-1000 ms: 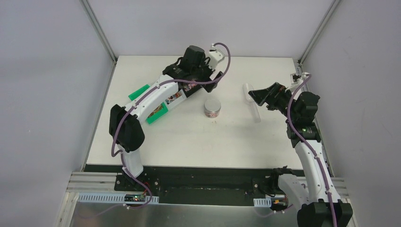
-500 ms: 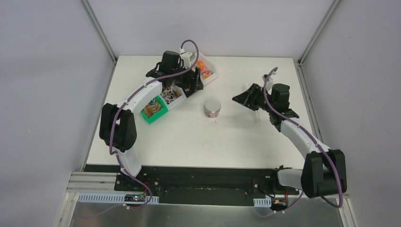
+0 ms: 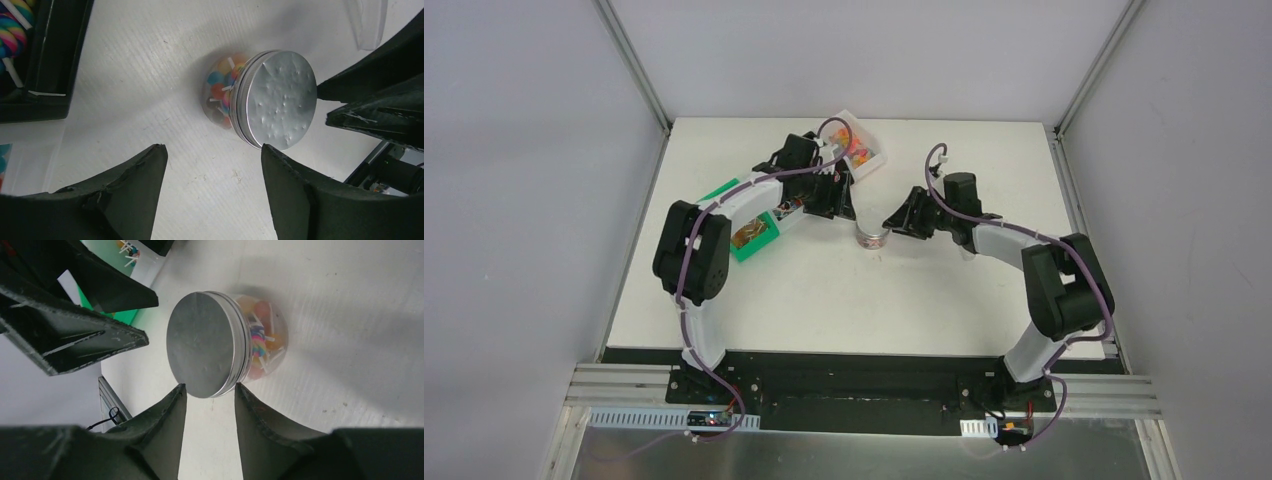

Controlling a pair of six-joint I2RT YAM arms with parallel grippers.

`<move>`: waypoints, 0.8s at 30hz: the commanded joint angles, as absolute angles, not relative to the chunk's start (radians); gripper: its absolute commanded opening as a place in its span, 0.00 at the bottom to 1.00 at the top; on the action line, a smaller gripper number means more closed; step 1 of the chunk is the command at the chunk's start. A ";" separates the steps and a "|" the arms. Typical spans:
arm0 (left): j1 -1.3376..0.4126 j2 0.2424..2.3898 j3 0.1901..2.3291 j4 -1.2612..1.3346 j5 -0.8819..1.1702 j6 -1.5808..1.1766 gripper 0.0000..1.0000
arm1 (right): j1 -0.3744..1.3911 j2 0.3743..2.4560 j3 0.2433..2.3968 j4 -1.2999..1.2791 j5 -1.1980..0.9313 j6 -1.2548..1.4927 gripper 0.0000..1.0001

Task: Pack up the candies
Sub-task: Close the bottle lid on the packing bottle.

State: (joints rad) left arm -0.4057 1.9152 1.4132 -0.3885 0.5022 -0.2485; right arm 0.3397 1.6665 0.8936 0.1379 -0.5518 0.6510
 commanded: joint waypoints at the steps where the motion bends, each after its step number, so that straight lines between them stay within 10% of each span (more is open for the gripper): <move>1: -0.416 1.916 1.415 -0.325 0.512 -0.283 0.69 | 0.354 1.713 0.954 0.182 -0.516 0.635 0.41; 24: -0.448 2.012 1.397 -0.287 0.520 -0.306 0.36 | 0.354 1.785 0.973 0.169 -0.515 0.601 0.26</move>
State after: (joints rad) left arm -0.4397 1.9877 1.4109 -0.2844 0.5529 -0.3080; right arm 0.3523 1.7748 0.9436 0.1596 -0.5381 0.6445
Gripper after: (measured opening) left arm 0.388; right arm 0.308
